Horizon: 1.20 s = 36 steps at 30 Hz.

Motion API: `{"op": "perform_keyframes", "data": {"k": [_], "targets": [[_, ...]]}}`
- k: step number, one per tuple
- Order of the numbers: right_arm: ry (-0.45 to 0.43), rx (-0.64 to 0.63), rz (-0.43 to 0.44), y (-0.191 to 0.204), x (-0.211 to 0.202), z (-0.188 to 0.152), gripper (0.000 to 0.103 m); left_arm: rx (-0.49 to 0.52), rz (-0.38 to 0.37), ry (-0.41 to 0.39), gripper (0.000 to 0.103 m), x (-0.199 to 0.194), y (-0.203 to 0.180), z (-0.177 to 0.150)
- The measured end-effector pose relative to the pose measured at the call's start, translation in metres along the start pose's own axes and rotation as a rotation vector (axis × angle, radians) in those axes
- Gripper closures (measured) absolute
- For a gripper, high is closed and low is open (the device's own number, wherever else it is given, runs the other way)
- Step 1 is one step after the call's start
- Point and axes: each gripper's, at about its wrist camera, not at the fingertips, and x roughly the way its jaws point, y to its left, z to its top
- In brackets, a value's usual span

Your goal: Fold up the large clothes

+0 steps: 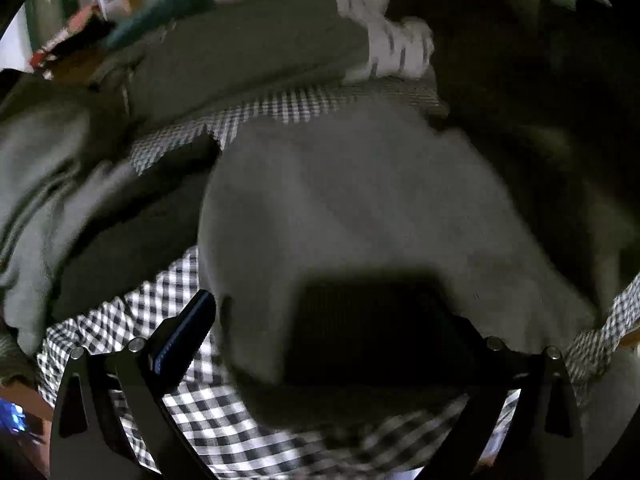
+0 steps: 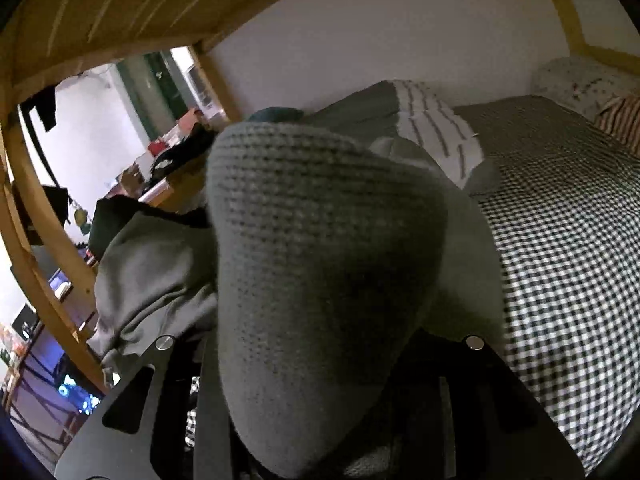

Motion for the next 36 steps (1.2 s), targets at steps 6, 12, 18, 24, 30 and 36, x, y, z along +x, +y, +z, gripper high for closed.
{"op": "perform_keyframes", "data": {"k": [6, 12, 18, 24, 30, 36], "targets": [[0.053, -0.048, -0.007, 0.033, 0.033, -0.009, 0.071, -0.112, -0.153, -0.001, 0.005, 0.004, 0.035, -0.008], [0.091, -0.146, -0.048, 0.067, 0.066, -0.032, 0.071, -0.358, -0.182, 0.032, 0.005, 0.009, 0.109, -0.028], [0.104, -0.258, -0.056, 0.107, 0.088, -0.054, 0.071, -0.449, -0.312, -0.002, 0.005, 0.024, 0.120, -0.041], [0.199, -0.388, -0.050, 0.136, 0.128, -0.088, 0.071, -0.657, -0.103, -0.199, 0.005, -0.028, 0.178, -0.073], [0.295, -0.542, -0.108, 0.151, 0.152, -0.138, 0.071, -0.696, 0.014, -0.302, 0.005, -0.058, 0.203, -0.075], [0.378, -0.615, -0.146, 0.163, 0.166, -0.143, 0.043, -0.756, -0.038, -0.408, 0.005, -0.100, 0.220, -0.059]]}}
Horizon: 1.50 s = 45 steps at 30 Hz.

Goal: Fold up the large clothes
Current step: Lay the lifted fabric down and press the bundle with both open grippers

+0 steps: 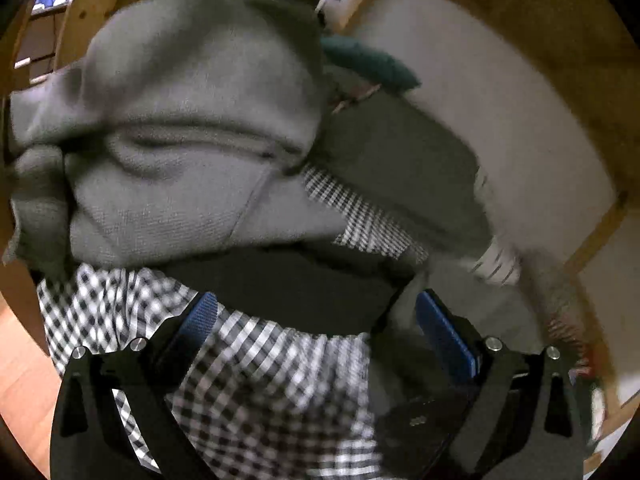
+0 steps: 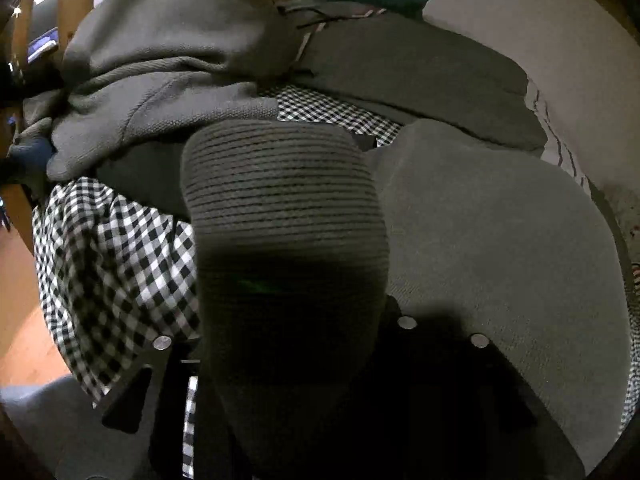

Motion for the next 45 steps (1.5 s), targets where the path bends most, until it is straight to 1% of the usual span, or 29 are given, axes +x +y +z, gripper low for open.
{"op": "perform_keyframes", "data": {"k": [1, 2, 3, 4, 5, 6, 9, 10, 11, 14, 16, 17, 18, 19, 20, 21, 22, 23, 24, 27, 28, 31, 33, 36, 38, 41, 42, 44, 45], "targets": [[-0.017, 0.017, 0.058, 0.003, -0.003, 0.002, 0.004, 0.023, -0.010, -0.016, 0.005, -0.015, -0.010, 0.011], [-0.046, -0.017, 0.134, 0.017, -0.011, 0.003, 0.003, 0.050, -0.017, -0.027, 0.005, -0.024, -0.017, 0.019], [-0.059, -0.070, 0.115, 0.030, -0.018, 0.000, 0.003, 0.077, -0.017, -0.034, 0.005, -0.033, -0.024, 0.027], [-0.089, -0.163, 0.069, 0.047, -0.032, -0.004, 0.003, 0.103, -0.018, -0.045, 0.005, -0.045, -0.031, 0.036], [-0.110, -0.195, 0.082, 0.051, -0.042, -0.008, 0.003, 0.113, -0.029, -0.056, 0.005, -0.054, -0.037, 0.042], [-0.133, -0.193, 0.154, 0.049, -0.059, -0.014, 0.003, 0.117, -0.044, -0.061, 0.005, -0.063, -0.042, 0.047], [-0.197, -0.053, 0.252, 0.009, -0.111, -0.028, 0.003, 0.163, -0.135, -0.023, 0.005, -0.072, -0.070, 0.050], [-0.221, -0.009, 0.251, -0.009, -0.128, -0.033, 0.003, 0.207, -0.164, 0.004, 0.005, -0.066, -0.086, 0.046], [-0.246, 0.048, 0.217, -0.035, -0.148, -0.039, 0.003, 0.239, -0.171, 0.026, 0.005, -0.057, -0.099, 0.041], [-0.246, 0.185, 0.113, -0.103, -0.169, -0.044, 0.003, 0.361, -0.217, 0.163, 0.005, -0.006, -0.150, 0.005], [-0.207, 0.267, 0.059, -0.139, -0.160, -0.043, 0.003, 0.451, -0.216, 0.234, 0.005, 0.036, -0.182, -0.031], [-0.178, 0.313, 0.054, -0.155, -0.152, -0.043, 0.003, 0.492, -0.178, 0.252, 0.005, 0.053, -0.192, -0.046], [-0.140, 0.366, 0.077, -0.172, -0.137, -0.043, 0.003, 0.544, -0.129, 0.280, 0.005, 0.070, -0.200, -0.061], [-0.080, 0.406, 0.093, -0.183, -0.118, -0.043, 0.003, 0.613, -0.052, 0.338, 0.005, 0.094, -0.204, -0.081], [-0.012, 0.417, 0.110, -0.187, -0.098, -0.044, 0.003, 0.614, -0.048, 0.362, 0.004, 0.103, -0.200, -0.089], [0.042, 0.404, 0.110, -0.184, -0.083, -0.045, 0.003, 0.559, -0.073, 0.380, 0.005, 0.108, -0.189, -0.092], [0.082, 0.390, 0.128, -0.178, -0.069, -0.049, 0.003, 0.478, -0.087, 0.422, 0.005, 0.113, -0.172, -0.093], [0.095, 0.407, 0.165, -0.174, -0.063, -0.055, 0.003, 0.455, -0.098, 0.450, 0.005, 0.113, -0.162, -0.095], [0.112, 0.403, 0.174, -0.170, -0.060, -0.061, 0.003, 0.449, -0.116, 0.462, 0.005, 0.115, -0.154, -0.099], [0.128, 0.372, 0.163, -0.156, -0.052, -0.077, 0.003, 0.477, -0.137, 0.465, 0.004, 0.114, -0.142, -0.109], [0.123, 0.361, 0.157, -0.154, -0.051, -0.079, 0.003, 0.499, -0.129, 0.458, 0.004, 0.112, -0.144, -0.110], [0.113, 0.377, 0.170, -0.155, -0.052, -0.078, 0.003, 0.492, -0.141, 0.436, 0.004, 0.112, -0.144, -0.113], [0.082, 0.391, 0.193, -0.173, -0.071, -0.076, 0.003, 0.479, -0.161, 0.414, 0.004, 0.106, -0.141, -0.112], [-0.043, 0.374, 0.123, -0.197, -0.104, -0.051, 0.003, 0.471, -0.163, 0.387, 0.004, 0.106, -0.136, -0.109], [-0.002, 0.393, 0.081, -0.214, -0.090, -0.023, 0.003, 0.476, -0.159, 0.377, 0.004, 0.103, -0.135, -0.108], [0.099, 0.384, 0.079, -0.219, -0.050, 0.004, 0.003, 0.484, -0.157, 0.367, 0.004, 0.104, -0.135, -0.109], [0.170, 0.369, 0.063, -0.219, -0.027, 0.011, 0.003, 0.485, -0.155, 0.367, 0.004, 0.104, -0.135, -0.110], [0.254, 0.351, 0.069, -0.217, 0.005, 0.015, 0.003, 0.486, -0.134, 0.366, 0.004, 0.104, -0.135, -0.112], [0.260, 0.325, 0.057, -0.213, 0.015, 0.016, 0.003, 0.491, -0.125, 0.358, 0.004, 0.100, -0.137, -0.116]]}}
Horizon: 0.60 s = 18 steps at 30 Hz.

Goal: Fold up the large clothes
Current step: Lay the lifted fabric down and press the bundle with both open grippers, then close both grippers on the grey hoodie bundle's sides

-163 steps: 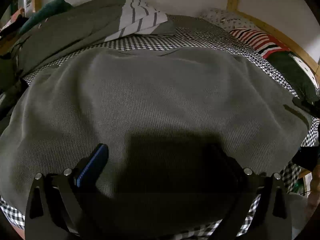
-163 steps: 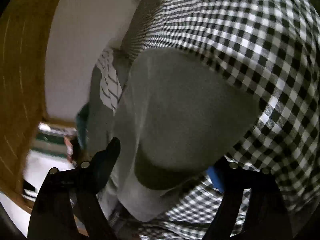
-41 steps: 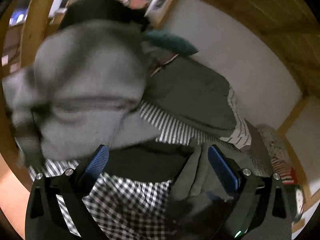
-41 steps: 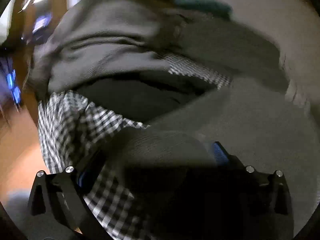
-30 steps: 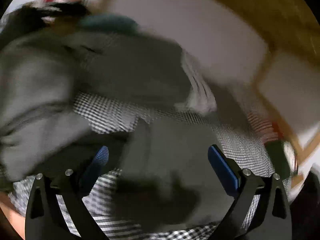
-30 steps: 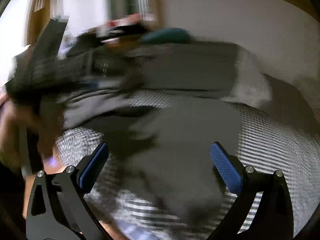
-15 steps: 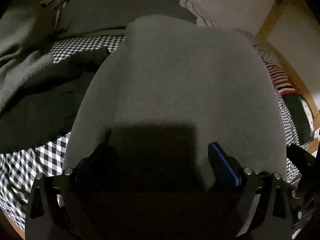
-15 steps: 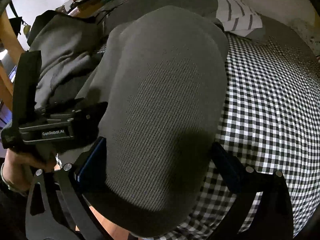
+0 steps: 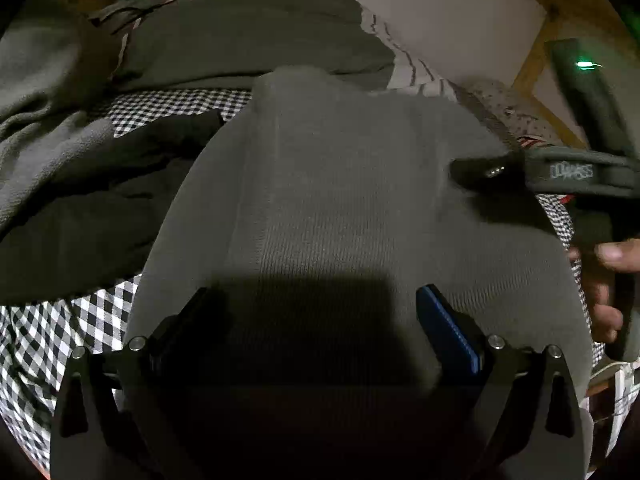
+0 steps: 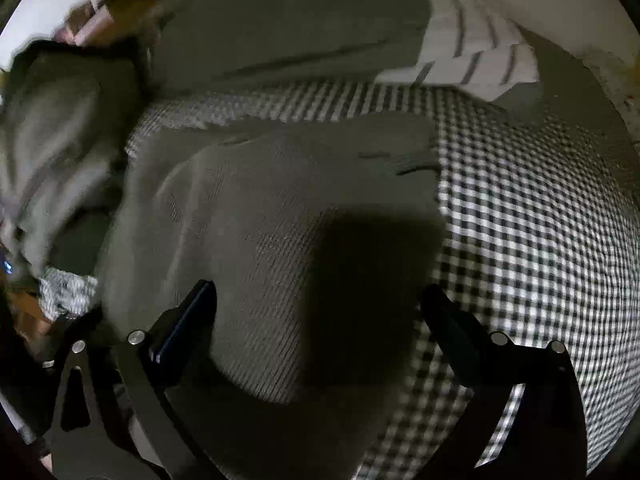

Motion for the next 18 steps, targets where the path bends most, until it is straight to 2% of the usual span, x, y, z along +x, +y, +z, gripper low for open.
{"op": "perform_keyframes", "data": {"k": [3, 6, 9, 12, 14, 18], "targets": [[-0.017, 0.035, 0.028, -0.005, 0.002, -0.002, 0.003, -0.021, 0.002, -0.018, 0.004, 0.001, 0.001, -0.001], [-0.060, 0.049, 0.031, -0.004, -0.041, -0.015, 0.003, 0.003, 0.002, 0.011, 0.004, -0.001, -0.002, 0.004], [-0.073, 0.035, 0.115, 0.005, -0.078, -0.050, 0.003, -0.005, -0.014, 0.009, 0.004, 0.001, 0.001, 0.004], [0.006, -0.005, 0.071, 0.018, -0.063, -0.087, 0.003, -0.002, -0.001, 0.010, 0.004, 0.000, -0.002, 0.003], [-0.004, 0.056, 0.118, 0.011, -0.054, -0.096, 0.003, 0.006, 0.007, 0.012, 0.004, 0.002, -0.001, 0.001], [-0.019, 0.056, 0.155, 0.009, -0.050, -0.101, 0.003, 0.006, 0.012, 0.032, 0.004, 0.002, -0.002, 0.002]]}}
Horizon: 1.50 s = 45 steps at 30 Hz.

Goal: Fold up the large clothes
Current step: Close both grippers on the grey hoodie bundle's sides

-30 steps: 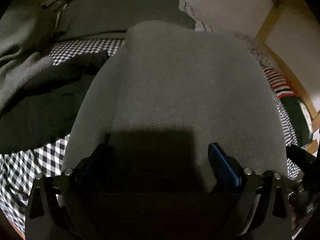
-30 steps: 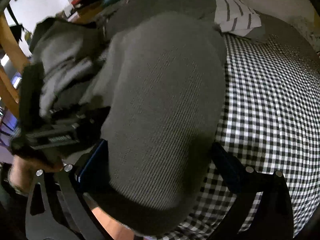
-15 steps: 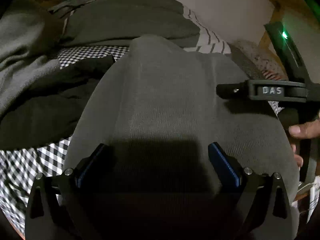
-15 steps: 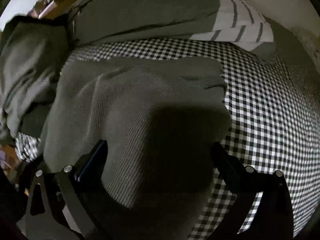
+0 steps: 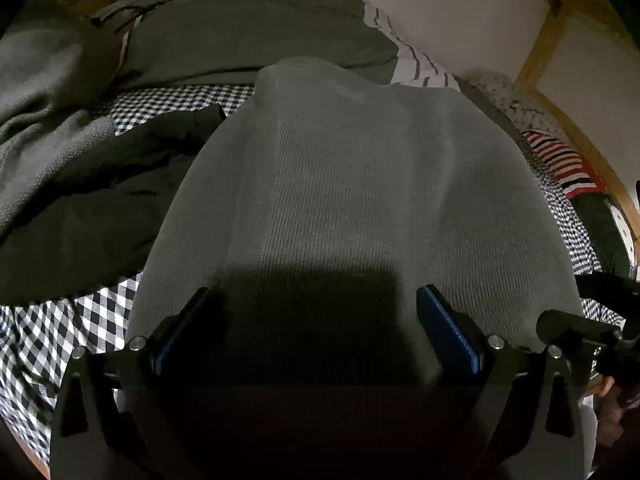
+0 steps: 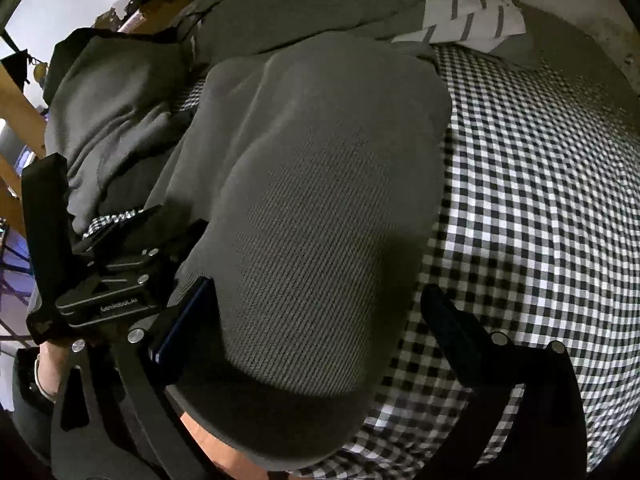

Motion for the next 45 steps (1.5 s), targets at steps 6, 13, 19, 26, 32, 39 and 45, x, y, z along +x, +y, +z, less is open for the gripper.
{"op": "perform_keyframes", "data": {"k": [6, 13, 19, 26, 32, 39, 45], "targets": [[-0.007, 0.023, -0.004, 0.001, -0.016, -0.003, 0.003, -0.009, 0.011, 0.027, 0.004, -0.002, -0.004, 0.010], [-0.055, 0.060, 0.056, -0.006, -0.047, -0.015, 0.003, -0.026, 0.044, 0.040, 0.005, -0.026, -0.005, 0.011], [-0.060, 0.053, 0.010, -0.002, -0.067, -0.029, 0.003, -0.010, 0.091, 0.028, 0.005, -0.063, -0.007, 0.005], [-0.037, 0.166, 0.211, -0.030, -0.058, -0.035, 0.003, -0.035, 0.040, 0.031, 0.005, -0.071, 0.003, -0.017], [0.048, 0.318, 0.470, -0.076, -0.016, -0.031, 0.003, -0.039, 0.039, 0.077, 0.005, -0.063, 0.004, -0.033], [0.142, 0.363, 0.615, -0.087, 0.026, -0.016, 0.002, -0.146, -0.039, 0.138, 0.005, -0.048, 0.025, -0.046], [0.198, 0.373, 0.654, -0.085, 0.039, -0.011, 0.002, -0.123, -0.026, 0.138, 0.005, -0.041, 0.023, -0.046]]}}
